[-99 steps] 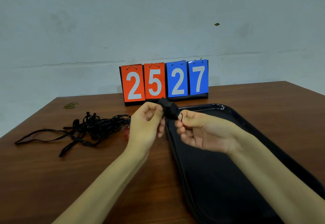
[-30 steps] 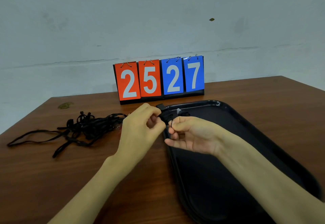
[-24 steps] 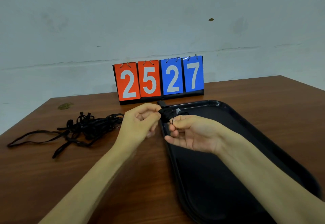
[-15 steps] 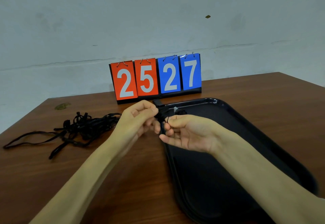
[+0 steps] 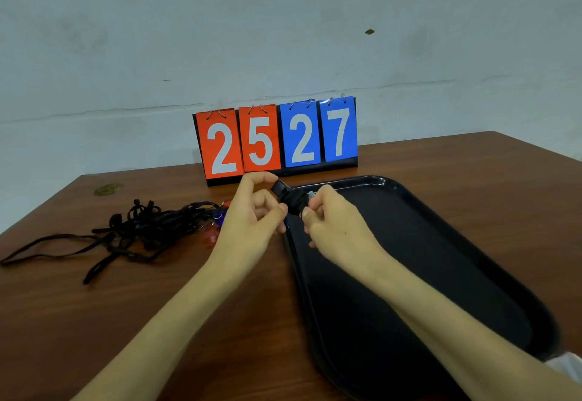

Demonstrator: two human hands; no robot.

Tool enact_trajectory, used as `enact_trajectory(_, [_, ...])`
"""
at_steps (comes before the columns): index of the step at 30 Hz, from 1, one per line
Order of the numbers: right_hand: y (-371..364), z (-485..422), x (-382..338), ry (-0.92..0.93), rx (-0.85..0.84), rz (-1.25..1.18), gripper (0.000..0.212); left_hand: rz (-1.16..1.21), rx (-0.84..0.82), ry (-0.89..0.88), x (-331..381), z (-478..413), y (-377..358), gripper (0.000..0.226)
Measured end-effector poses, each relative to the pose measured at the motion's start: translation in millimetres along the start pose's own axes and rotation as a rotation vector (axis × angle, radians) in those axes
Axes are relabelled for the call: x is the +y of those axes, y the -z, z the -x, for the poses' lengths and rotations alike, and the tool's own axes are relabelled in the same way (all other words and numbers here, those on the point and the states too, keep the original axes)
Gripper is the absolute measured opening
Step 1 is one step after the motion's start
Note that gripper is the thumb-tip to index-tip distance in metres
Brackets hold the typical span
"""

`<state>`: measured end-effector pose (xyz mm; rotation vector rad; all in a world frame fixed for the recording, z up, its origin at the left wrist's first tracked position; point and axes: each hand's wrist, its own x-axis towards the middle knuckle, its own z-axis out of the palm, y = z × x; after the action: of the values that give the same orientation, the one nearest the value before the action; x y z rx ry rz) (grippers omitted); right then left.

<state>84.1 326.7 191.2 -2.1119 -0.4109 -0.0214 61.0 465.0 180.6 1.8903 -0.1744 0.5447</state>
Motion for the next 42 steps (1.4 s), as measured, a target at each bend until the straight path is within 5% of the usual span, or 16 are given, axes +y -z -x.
enact_trajectory(5, [-1,-1,4,0.078,-0.004,0.145,0.009,-0.02,0.008,0.0,0,2,-1,0.035])
enact_trajectory(10, [31,-29,20,-0.096,0.099,-0.003,0.012,-0.078,0.027,0.093,-7,-6,7,0.036])
enact_trajectory(18, [50,-61,64,-0.26,0.265,0.522,0.023,-0.216,0.35,0.298,-44,-21,36,0.026])
enact_trajectory(30, [38,-58,82,-0.174,0.387,0.662,0.033,-0.362,0.474,0.37,-65,-30,64,0.015])
enact_trajectory(37, [39,-52,58,-0.086,0.446,0.586,0.023,-0.807,0.246,0.126,-75,-25,65,0.022])
enact_trajectory(42, [-4,-65,16,0.202,0.065,0.544,0.021,-1.01,0.065,0.027,-81,-22,52,0.036])
